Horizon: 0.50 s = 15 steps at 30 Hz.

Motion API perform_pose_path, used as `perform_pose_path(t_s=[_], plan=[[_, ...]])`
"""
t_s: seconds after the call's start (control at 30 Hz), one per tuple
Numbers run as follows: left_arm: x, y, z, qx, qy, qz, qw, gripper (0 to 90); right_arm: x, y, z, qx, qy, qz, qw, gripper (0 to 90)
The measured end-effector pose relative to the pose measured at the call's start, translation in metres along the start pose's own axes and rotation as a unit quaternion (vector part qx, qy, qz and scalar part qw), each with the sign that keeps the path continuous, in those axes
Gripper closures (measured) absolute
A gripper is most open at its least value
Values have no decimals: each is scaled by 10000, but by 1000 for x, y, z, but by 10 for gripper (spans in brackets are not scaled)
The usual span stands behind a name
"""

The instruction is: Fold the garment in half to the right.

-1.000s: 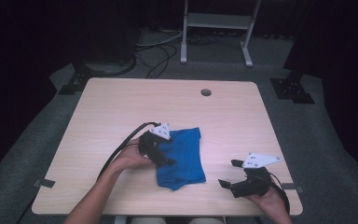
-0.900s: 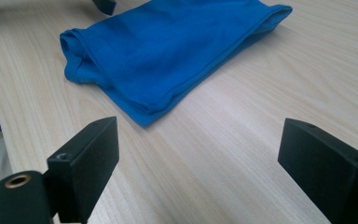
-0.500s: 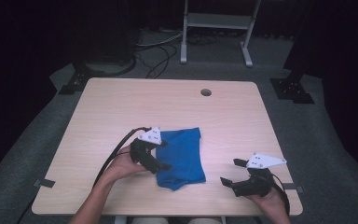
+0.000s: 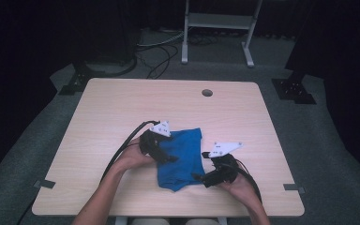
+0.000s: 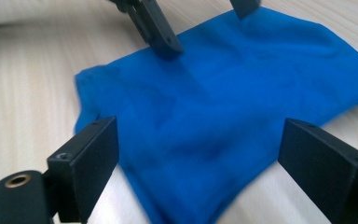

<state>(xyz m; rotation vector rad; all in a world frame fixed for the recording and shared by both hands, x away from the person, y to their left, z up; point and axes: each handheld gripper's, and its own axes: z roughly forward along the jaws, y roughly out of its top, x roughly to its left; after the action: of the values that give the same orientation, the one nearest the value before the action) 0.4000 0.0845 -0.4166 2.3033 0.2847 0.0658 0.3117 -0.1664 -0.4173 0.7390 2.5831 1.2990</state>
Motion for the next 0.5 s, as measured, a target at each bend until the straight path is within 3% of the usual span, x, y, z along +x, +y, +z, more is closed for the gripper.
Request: perform_pose_path(t_s=[0.13,0.27,0.33,0.4,0.5], plan=[[18,-9,11,281,-7,-151,9995,113,2,4,17,185,71,-83,9998,124],[25,-11,9,227,-33,-81,9997,113,6,-4,33,737,22,-314,9968,124],[21,-11,0,84,-84,-111,9999,113,5,-4,29,734,76,-355,9966,134],[10,-11,-9,39,-83,124,9999,113,-2,5,21,553,-142,-361,9977,134],[-7,-13,-19,-83,-133,346,9993,113,-17,20,19,335,-227,-293,9988,133]])
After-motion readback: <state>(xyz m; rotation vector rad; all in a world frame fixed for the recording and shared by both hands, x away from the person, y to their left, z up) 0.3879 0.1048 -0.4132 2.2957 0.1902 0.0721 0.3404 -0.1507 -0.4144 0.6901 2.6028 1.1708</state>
